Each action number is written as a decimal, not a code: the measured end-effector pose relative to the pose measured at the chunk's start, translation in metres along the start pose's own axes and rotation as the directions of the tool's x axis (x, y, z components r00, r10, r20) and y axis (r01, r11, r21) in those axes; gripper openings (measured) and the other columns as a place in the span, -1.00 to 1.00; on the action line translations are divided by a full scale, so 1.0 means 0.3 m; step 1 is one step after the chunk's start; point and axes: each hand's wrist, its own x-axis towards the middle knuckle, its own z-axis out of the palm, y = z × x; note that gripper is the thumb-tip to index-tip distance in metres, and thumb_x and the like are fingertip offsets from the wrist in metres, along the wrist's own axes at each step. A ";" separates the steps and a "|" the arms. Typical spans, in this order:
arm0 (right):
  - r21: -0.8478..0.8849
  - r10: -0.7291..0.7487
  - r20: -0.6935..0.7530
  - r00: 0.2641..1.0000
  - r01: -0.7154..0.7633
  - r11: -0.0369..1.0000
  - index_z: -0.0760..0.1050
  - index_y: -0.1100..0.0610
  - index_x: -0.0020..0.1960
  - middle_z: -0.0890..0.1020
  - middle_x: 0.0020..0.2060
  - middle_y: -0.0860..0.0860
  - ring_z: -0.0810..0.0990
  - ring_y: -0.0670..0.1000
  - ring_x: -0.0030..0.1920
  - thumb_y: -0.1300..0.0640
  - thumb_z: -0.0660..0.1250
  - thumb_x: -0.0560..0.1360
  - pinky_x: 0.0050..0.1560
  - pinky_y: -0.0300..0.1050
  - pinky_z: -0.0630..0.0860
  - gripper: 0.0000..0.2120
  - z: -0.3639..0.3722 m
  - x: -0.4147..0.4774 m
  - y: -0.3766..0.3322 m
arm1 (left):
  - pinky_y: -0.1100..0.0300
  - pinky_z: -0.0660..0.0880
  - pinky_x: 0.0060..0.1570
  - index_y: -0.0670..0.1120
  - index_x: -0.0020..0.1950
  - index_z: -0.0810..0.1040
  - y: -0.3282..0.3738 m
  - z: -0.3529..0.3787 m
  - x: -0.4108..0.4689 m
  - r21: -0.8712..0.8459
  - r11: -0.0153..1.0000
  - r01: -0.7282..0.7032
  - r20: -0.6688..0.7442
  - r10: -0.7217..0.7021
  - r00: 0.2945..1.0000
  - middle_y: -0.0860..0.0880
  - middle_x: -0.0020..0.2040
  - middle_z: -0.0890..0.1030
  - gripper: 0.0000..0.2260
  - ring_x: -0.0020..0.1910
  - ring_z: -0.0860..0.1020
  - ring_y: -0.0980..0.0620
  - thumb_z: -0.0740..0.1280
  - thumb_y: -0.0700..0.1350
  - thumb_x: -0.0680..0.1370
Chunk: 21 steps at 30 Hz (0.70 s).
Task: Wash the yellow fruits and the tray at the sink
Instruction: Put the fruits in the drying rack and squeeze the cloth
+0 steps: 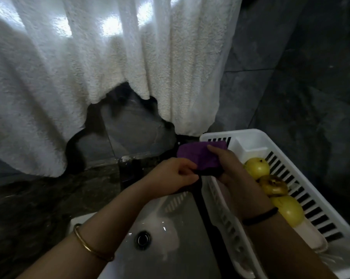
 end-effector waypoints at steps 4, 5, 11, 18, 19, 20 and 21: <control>-0.198 -0.078 -0.190 0.979 0.040 0.979 0.30 0.33 0.40 0.45 0.28 0.25 0.45 0.25 0.26 0.10 0.23 0.60 0.15 0.00 0.39 -0.55 -0.127 0.117 -0.103 | 0.37 0.44 0.00 -0.10 0.25 0.55 -0.069 0.003 0.034 0.168 0.981 0.097 0.074 -0.110 0.991 -0.02 0.07 0.62 -0.73 -0.04 0.55 0.15 0.31 -0.07 0.57; -0.248 -0.106 -0.217 0.970 0.050 0.967 0.28 0.31 0.41 0.45 0.28 0.25 0.42 0.25 0.29 0.09 0.23 0.60 0.16 0.01 0.37 -0.54 -0.159 0.153 -0.120 | 0.40 0.43 -0.12 -0.12 0.23 0.56 -0.083 0.004 0.036 0.142 0.982 0.122 0.097 -0.136 0.986 -0.04 0.01 0.61 -0.75 -0.10 0.54 0.14 0.30 -0.09 0.58; -0.564 -0.227 -0.226 0.947 0.062 0.823 0.44 0.29 0.22 0.54 0.16 0.25 0.50 0.27 0.17 0.07 0.22 0.58 0.17 0.07 0.43 -0.66 -0.193 0.301 -0.125 | 0.36 0.40 -0.28 -0.06 0.22 0.51 -0.175 -0.010 0.047 -0.014 0.940 0.342 0.179 -0.334 0.925 -0.01 -0.03 0.58 -0.79 -0.10 0.57 0.08 0.25 -0.06 0.60; -0.471 -0.121 -0.140 0.983 0.042 0.881 0.46 0.27 0.26 0.54 0.22 0.27 0.52 0.25 0.22 0.09 0.35 0.53 0.05 -0.04 0.49 -0.62 -0.199 0.441 -0.128 | 0.23 0.37 -0.24 0.02 0.10 0.50 -0.262 -0.049 0.067 -0.149 0.866 0.478 0.123 -0.464 0.877 0.00 -0.10 0.58 -0.88 -0.24 0.53 0.13 0.23 -0.02 0.62; -0.457 -0.097 -0.199 0.975 -0.005 0.890 0.40 0.26 0.34 0.50 0.27 0.25 0.47 0.24 0.27 0.02 0.33 0.54 0.15 -0.03 0.44 -0.54 -0.212 0.460 -0.121 | 0.24 0.37 -0.25 0.01 0.12 0.49 -0.270 -0.051 0.067 -0.159 0.858 0.489 0.116 -0.476 0.872 0.00 -0.10 0.58 -0.87 -0.24 0.53 0.13 0.23 -0.02 0.61; -0.432 -0.095 -0.232 0.968 -0.015 0.902 0.35 0.24 0.38 0.47 0.30 0.24 0.44 0.23 0.29 -0.01 0.31 0.54 0.23 -0.01 0.39 -0.50 -0.218 0.469 -0.115 | 0.25 0.38 -0.24 0.01 0.15 0.48 -0.276 -0.052 0.067 -0.166 0.851 0.499 0.115 -0.486 0.866 0.00 -0.09 0.59 -0.85 -0.24 0.54 0.13 0.24 -0.01 0.61; -0.388 -0.078 -0.249 0.965 -0.026 0.921 0.36 0.24 0.38 0.48 0.29 0.25 0.45 0.25 0.28 0.00 0.30 0.56 0.26 0.02 0.38 -0.51 -0.227 0.480 -0.105 | 0.25 0.40 -0.23 0.01 0.18 0.47 -0.282 -0.051 0.066 -0.170 0.844 0.509 0.119 -0.495 0.861 0.01 -0.08 0.59 -0.83 -0.23 0.55 0.14 0.24 0.00 0.61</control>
